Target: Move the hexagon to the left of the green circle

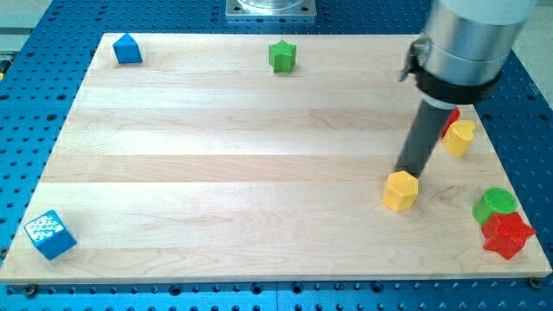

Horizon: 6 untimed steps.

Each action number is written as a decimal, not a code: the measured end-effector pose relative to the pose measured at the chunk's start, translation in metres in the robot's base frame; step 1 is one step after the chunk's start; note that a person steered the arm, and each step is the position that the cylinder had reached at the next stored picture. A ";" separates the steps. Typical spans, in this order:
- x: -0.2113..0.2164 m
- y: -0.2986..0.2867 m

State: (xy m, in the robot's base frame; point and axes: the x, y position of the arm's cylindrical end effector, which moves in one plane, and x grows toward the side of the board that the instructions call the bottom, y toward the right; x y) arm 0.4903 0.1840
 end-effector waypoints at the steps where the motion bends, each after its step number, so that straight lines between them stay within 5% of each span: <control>1: 0.000 0.003; 4: 0.027 -0.061; 6: 0.027 0.010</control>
State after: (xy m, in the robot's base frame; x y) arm 0.5174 0.1941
